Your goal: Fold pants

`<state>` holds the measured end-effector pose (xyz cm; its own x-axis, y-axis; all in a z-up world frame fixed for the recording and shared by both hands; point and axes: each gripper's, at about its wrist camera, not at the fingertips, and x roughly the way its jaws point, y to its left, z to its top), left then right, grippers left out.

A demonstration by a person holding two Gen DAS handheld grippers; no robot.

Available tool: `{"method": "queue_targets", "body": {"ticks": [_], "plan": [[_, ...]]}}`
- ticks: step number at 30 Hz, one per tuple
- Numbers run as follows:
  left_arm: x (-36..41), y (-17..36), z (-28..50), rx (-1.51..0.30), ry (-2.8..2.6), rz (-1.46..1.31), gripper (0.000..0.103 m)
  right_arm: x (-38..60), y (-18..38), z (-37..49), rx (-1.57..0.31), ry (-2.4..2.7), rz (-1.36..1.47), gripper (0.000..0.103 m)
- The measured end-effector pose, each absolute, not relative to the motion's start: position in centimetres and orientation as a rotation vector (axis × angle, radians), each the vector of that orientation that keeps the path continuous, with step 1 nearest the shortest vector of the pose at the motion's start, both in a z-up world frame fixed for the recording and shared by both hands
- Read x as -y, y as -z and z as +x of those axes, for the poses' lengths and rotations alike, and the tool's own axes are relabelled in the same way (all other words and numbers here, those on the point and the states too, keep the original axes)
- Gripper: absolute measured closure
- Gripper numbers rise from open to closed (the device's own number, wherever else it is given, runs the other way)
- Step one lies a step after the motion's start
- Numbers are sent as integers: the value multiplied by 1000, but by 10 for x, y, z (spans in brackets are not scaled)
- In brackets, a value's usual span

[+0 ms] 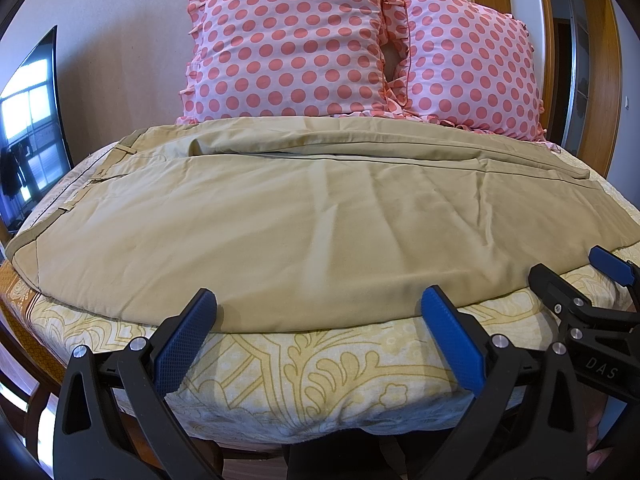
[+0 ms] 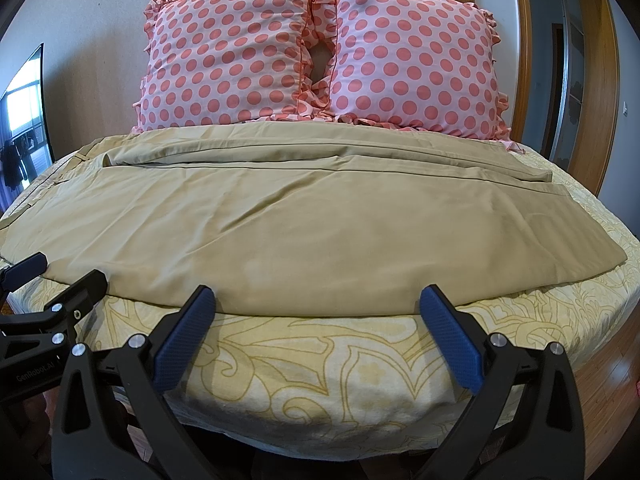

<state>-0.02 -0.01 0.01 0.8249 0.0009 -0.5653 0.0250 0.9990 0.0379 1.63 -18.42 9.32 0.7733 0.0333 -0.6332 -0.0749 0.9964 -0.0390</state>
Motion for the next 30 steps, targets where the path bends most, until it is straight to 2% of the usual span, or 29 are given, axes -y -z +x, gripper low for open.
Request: {"method": "queue_targets", "body": {"ticks": [9,12,15,19,24,25,27,30], "plan": [[-1,-2,2,-621,27,51,1,198,-89,20,-698,-101,-73,2],[-8,-20,5,-613,32,34,1,216,-108,34,-719,-152,-13,2],[-17,-38,1,-544,29,15,1,253,-143,52,-643,-101,92,2],[-25,-64,15,-470,5,-6,1,308,-178,123,-620,69,112,2],[-21,-73,51,-464,-17,5,1,374,-172,242,-729,289,159,2],[-20,-73,57,-470,-14,4,1,390,-164,272,-770,327,196,3],[-15,-73,69,-477,0,12,1,410,-149,313,-835,394,240,16],[-9,-69,81,-490,10,23,1,438,-117,376,-941,498,313,28]]}}
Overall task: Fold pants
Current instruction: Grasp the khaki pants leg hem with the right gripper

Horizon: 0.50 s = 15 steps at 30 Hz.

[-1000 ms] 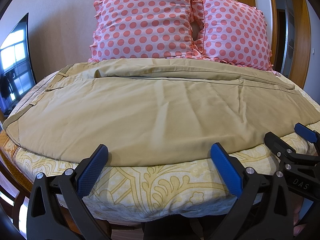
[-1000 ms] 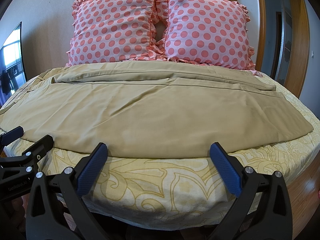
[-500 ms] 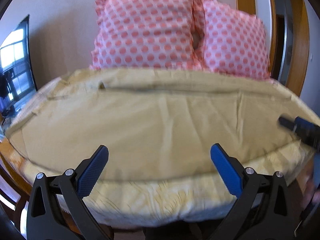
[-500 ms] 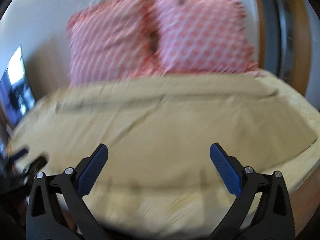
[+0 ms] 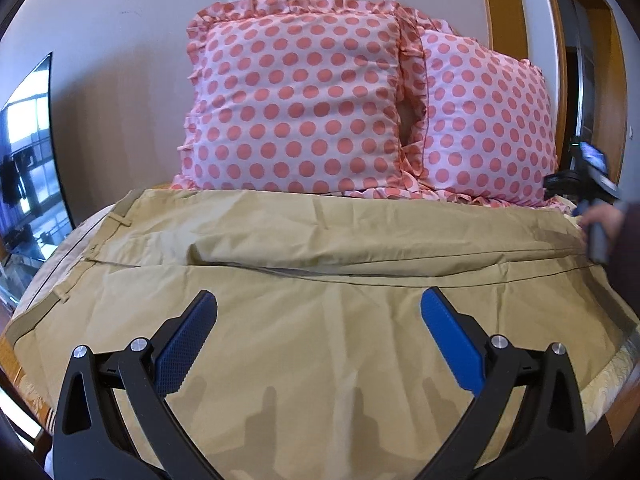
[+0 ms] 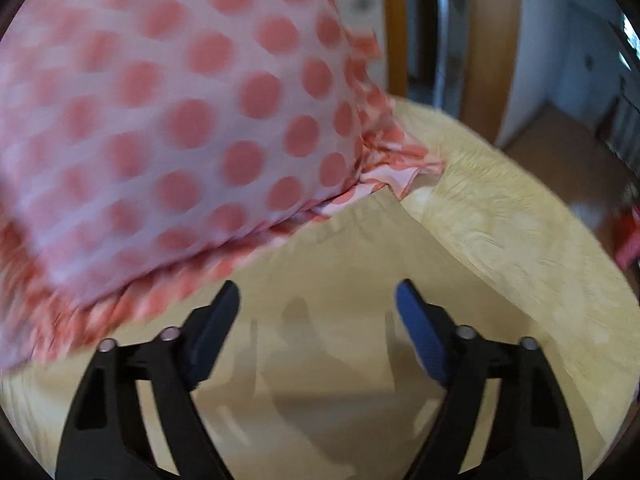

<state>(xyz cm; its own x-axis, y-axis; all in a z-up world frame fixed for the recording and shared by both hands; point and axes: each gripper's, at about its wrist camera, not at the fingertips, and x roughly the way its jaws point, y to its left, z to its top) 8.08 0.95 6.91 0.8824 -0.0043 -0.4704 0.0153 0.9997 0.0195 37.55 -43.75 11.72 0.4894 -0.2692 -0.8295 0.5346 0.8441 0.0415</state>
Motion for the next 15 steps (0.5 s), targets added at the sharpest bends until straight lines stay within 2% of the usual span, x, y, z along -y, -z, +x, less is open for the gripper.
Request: {"method": "queue_targets", "body": {"ticks": [3,7,10,12,13,14,15], "plan": [[-9,-64,91,-511,19,17,1,455,-99,408,-976,567,374,30],[-13,-57,101,-547,30,-6,1,453,-84,432,-996,645,284,30],[-15,-53,104,-561,31,-14,1,449,-80,430,-983,643,231,37],[-17,-53,103,-562,34,-25,1,450,-81,424,-970,614,235,59],[-18,-53,102,-558,36,-30,1,453,-82,417,-967,602,250,66],[-19,-54,101,-556,34,-31,1,456,-83,409,-964,591,268,80],[-19,-55,99,-553,33,-33,1,460,-84,402,-957,555,307,86]]}}
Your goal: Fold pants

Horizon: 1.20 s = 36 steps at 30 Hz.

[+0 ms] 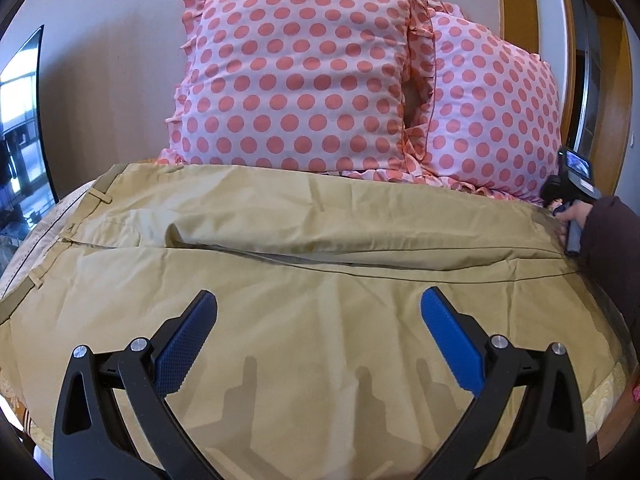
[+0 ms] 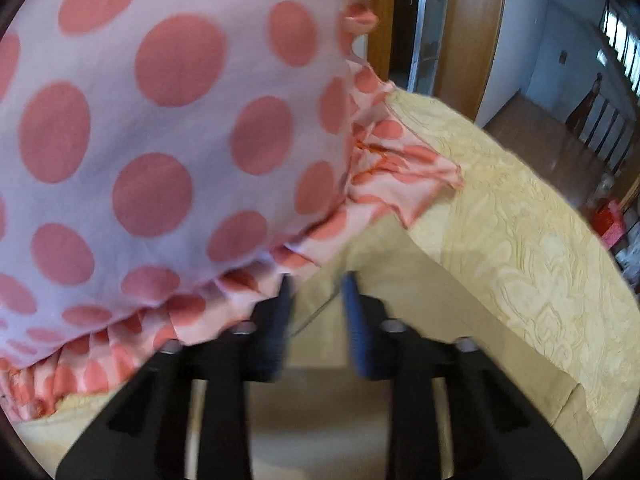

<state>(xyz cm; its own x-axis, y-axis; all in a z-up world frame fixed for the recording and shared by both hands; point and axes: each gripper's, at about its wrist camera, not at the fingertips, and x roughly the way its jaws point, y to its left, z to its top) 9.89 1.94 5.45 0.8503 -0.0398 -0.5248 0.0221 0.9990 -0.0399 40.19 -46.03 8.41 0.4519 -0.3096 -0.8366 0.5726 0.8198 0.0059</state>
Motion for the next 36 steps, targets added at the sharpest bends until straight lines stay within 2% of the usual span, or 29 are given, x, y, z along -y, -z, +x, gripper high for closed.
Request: {"method": "queue_targets", "body": {"ticks": [3,11,13,17,19,20,21,22,24,26,28,29,30,36], "plan": [[-22,-57,91,-546,27,-41,1,478,-88,373,-908,462,428,94],[-38,-67,66,-510,-4,-74,1,478,-139,213,-637,209,612,97],[-44,-69,64,-509,-14,-86,1,474,-138,164,-629,187,673,97],[-56,-74,67,-513,2,-138,1,476,-113,123,-718,157,813,96],[-64,-78,72,-519,9,-170,1,483,-99,122,-747,162,893,88],[-66,-79,73,-520,3,-172,1,487,-93,123,-751,162,927,80],[-69,-80,75,-525,-13,-169,1,490,-89,125,-750,161,968,68],[-71,-81,77,-533,-32,-165,1,491,-88,123,-742,159,989,68],[-78,-81,79,-545,-56,-169,1,492,-88,118,-728,156,1009,60],[-86,-82,83,-554,-61,-193,1,494,-86,120,-719,164,1022,59],[-94,-83,89,-554,-46,-219,1,494,-84,131,-721,186,988,67],[-97,-84,93,-554,-34,-232,1,496,-79,136,-730,179,982,95],[-100,-85,96,-557,-29,-241,1,499,-76,138,-735,166,998,101],[-128,-94,141,-594,4,-334,1,520,-107,93,-521,81,1015,102]]}}
